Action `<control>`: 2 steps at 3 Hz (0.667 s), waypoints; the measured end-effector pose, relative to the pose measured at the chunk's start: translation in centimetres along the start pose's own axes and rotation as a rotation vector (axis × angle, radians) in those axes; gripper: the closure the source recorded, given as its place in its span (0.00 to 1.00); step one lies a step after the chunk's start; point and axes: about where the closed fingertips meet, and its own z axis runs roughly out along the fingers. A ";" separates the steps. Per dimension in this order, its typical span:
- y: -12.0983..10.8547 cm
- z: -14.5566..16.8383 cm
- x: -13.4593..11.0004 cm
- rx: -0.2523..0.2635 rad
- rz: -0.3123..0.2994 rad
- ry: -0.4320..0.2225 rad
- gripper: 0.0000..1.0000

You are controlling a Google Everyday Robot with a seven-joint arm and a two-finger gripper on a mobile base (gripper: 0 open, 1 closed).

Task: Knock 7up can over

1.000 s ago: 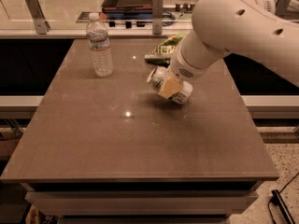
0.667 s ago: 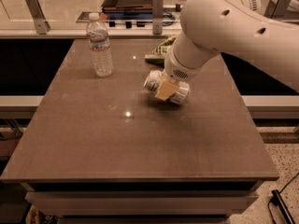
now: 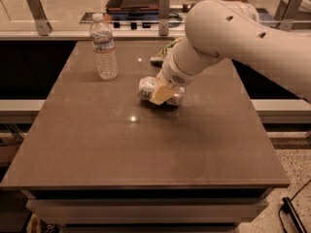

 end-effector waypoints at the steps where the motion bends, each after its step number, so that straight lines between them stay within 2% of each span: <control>1: 0.5 1.3 -1.8 -0.031 0.012 -0.140 1.00; 2: 0.8 1.6 -2.4 -0.047 0.022 -0.182 1.00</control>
Offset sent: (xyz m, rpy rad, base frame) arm -0.0035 0.0583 -0.0229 0.3942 0.0413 0.1140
